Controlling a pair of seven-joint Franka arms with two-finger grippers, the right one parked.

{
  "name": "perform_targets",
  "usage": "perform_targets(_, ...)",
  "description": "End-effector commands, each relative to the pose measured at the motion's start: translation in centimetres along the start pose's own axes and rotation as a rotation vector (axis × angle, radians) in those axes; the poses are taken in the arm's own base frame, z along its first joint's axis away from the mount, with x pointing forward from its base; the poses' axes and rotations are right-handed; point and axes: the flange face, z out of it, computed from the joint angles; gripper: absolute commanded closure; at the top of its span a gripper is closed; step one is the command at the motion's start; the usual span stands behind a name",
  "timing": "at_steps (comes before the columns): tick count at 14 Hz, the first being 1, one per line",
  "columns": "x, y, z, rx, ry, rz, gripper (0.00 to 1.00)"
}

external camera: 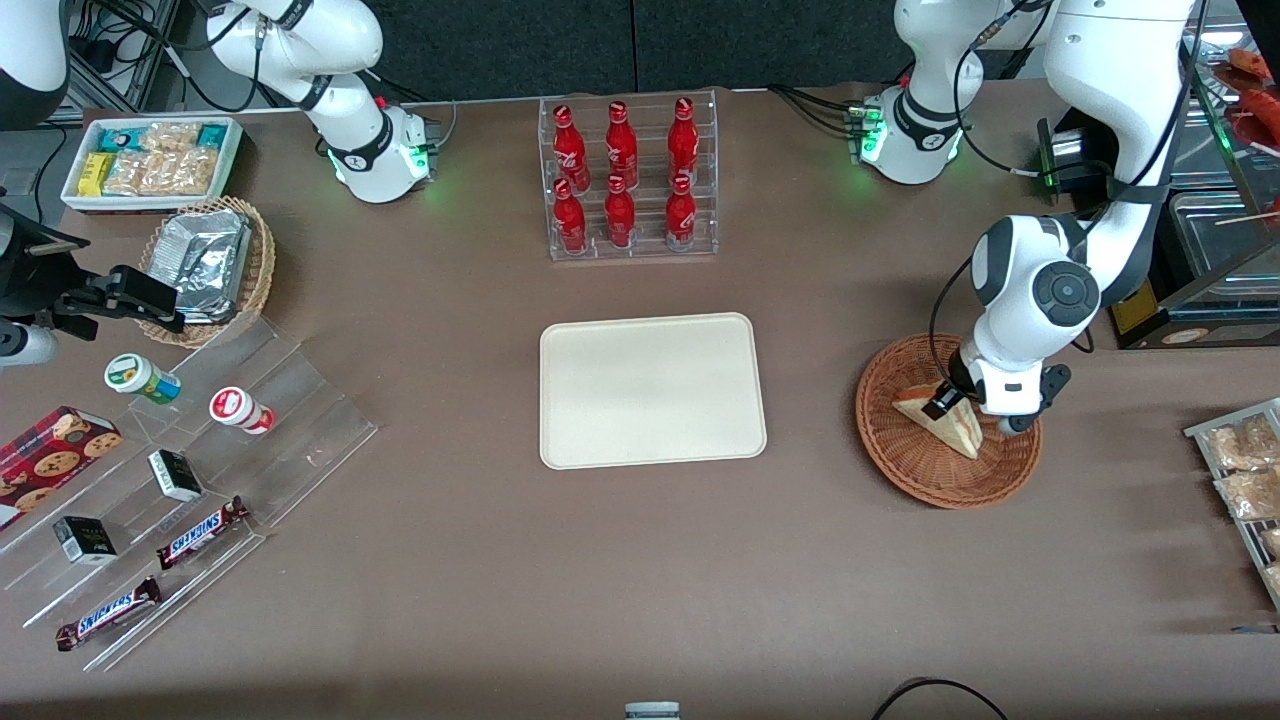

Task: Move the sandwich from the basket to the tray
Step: 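Lift the sandwich and carry it over the white tray, then lower the sandwich onto the tray and open the left gripper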

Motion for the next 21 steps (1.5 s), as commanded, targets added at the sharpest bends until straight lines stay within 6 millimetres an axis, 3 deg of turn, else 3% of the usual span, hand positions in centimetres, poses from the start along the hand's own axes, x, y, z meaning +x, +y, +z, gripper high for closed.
perform_targets(1, 0.6, 0.6, -1.6, -0.018, 0.02, -0.025, 0.99)
perform_targets(4, 1.1, 2.2, -6.1, 0.058, -0.024, -0.021, 1.0)
perform_targets(5, 0.4, 3.4, -7.7, 0.088, -0.039, 0.002, 1.0)
perform_targets(8, -3.0, 8.1, -13.2, 0.127, -0.053, 0.092, 1.0)
perform_targets(10, -7.7, 12.2, -15.0, 0.151, -0.062, 0.207, 1.0)
perform_targets(13, -15.5, 18.7, -14.2, 0.145, -0.047, 0.303, 1.0)
perform_targets(17, -23.2, 25.6, -11.2, 0.123, -0.045, 0.428, 1.0)
perform_targets(19, -27.4, 27.7, -8.4, 0.136, -0.044, 0.494, 1.0)
perform_targets(21, -29.6, 29.6, -6.7, 0.119, -0.041, 0.524, 1.0)
